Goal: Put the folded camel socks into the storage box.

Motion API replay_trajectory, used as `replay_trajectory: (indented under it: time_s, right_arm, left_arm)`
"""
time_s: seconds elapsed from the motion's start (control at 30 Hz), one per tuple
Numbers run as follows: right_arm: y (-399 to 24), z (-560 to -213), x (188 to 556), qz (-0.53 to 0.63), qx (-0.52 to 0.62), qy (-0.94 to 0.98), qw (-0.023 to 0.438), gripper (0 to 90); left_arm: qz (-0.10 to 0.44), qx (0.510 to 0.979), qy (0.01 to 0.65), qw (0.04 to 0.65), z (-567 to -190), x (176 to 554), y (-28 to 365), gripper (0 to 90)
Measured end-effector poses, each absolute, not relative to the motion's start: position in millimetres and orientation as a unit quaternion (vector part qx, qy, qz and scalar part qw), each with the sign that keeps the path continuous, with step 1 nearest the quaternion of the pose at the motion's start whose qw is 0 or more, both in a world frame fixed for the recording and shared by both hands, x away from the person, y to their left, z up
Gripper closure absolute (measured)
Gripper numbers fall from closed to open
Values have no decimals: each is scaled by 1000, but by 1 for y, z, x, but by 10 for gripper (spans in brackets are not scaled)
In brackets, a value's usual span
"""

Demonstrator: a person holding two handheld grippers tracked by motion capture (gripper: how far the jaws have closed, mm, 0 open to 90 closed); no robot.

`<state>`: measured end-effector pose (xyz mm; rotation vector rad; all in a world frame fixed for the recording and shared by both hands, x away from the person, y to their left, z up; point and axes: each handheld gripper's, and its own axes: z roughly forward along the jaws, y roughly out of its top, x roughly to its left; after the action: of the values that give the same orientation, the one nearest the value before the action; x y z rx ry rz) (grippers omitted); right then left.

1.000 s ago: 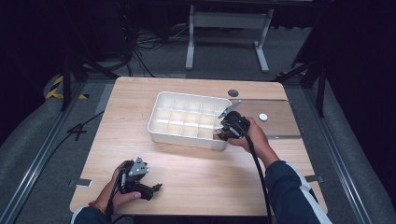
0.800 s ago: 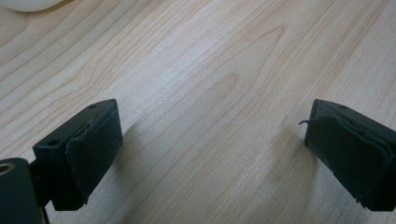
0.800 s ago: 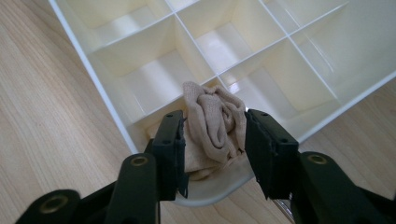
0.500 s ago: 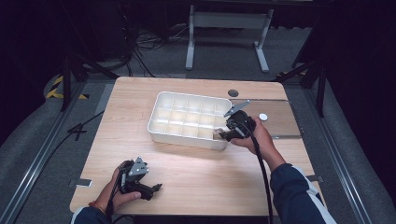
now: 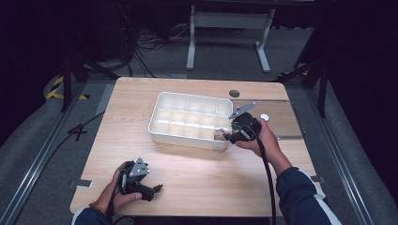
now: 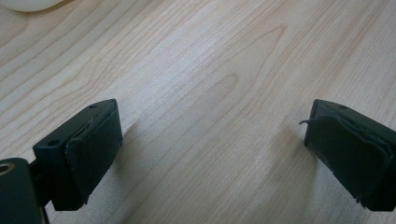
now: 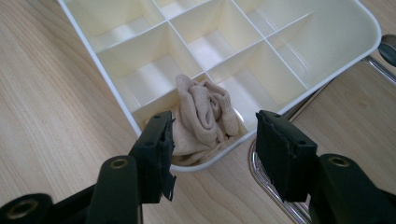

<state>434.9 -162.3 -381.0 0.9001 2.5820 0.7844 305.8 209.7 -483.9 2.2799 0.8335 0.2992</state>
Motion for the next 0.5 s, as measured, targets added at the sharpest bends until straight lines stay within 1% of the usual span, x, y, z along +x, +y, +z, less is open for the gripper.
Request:
replay_trajectory:
  time_s: [0.5]
  right_arm:
    - [-173,-378,424,278,302,897,162,437]
  left_arm:
    - [115,876,320,341,-484,306,210,45]
